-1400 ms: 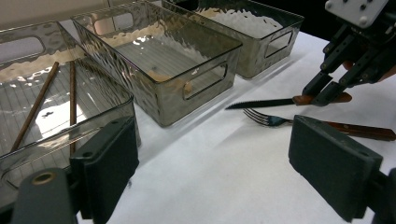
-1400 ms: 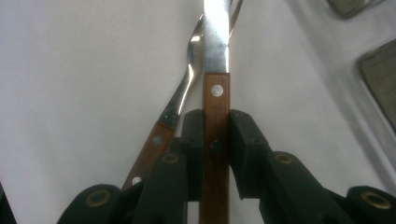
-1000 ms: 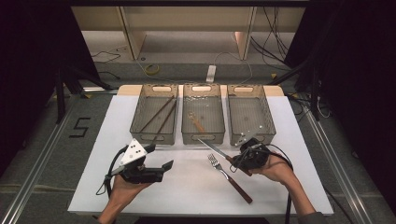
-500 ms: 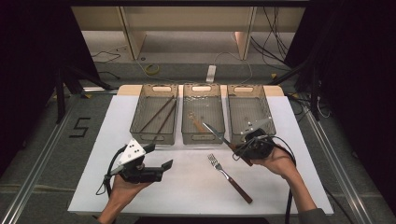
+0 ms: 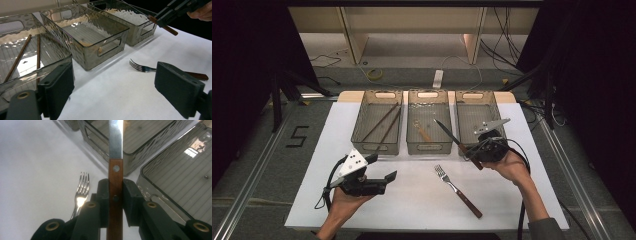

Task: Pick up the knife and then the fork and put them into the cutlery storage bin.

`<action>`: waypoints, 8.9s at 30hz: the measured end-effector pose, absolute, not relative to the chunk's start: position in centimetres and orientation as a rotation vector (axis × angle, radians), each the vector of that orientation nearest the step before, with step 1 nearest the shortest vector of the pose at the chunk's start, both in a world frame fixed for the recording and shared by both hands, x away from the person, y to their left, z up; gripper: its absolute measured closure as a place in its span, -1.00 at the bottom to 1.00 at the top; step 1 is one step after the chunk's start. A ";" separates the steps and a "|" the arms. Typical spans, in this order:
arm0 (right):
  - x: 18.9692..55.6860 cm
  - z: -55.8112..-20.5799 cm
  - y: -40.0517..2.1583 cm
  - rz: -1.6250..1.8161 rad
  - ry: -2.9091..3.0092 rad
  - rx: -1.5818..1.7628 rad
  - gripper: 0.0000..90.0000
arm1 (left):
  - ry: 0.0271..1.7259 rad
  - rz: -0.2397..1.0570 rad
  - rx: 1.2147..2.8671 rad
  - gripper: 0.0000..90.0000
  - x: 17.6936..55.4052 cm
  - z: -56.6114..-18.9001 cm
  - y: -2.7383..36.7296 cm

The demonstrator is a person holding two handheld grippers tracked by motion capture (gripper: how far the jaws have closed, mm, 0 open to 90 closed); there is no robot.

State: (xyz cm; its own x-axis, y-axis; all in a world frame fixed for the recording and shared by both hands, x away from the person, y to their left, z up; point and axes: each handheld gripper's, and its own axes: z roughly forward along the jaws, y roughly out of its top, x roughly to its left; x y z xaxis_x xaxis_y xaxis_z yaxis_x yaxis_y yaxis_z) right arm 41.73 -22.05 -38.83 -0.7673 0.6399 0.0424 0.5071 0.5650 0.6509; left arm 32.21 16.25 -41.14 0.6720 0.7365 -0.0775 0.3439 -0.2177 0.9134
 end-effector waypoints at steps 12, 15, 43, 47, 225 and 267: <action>42.6 -38.1 -22.4 1.043 2.505 1.011 0.71 | 0.859 0.465 1.818 -0.66 32.2 -41.2 16.2; 43.0 -38.1 -22.6 1.052 2.479 1.039 0.71 | 0.861 0.464 1.814 -0.66 32.2 -41.2 16.3; 45.4 -36.9 -25.3 1.125 2.289 1.219 0.71 | 0.865 0.463 1.809 -0.66 32.2 -41.1 16.5; 46.2 -36.4 -25.3 1.115 2.269 1.254 0.71 | 0.867 0.461 1.805 -0.66 32.2 -41.1 16.5; 35.2 -45.8 -17.7 0.377 2.890 0.921 0.71 | 0.844 0.475 1.804 -0.66 31.9 -41.0 16.4; 36.7 -43.1 -21.5 0.686 2.737 1.025 0.71 | 0.848 0.480 1.798 -0.66 31.9 -41.0 16.5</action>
State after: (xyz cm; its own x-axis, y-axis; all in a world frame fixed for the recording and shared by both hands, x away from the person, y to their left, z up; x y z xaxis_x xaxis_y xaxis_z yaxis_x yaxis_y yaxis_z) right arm 36.68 -21.52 -43.06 -0.7581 0.6515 0.0286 0.5879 0.6638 0.4623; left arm 31.87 16.51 -40.99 0.6695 0.7397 -0.0684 0.3224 -0.2064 0.9238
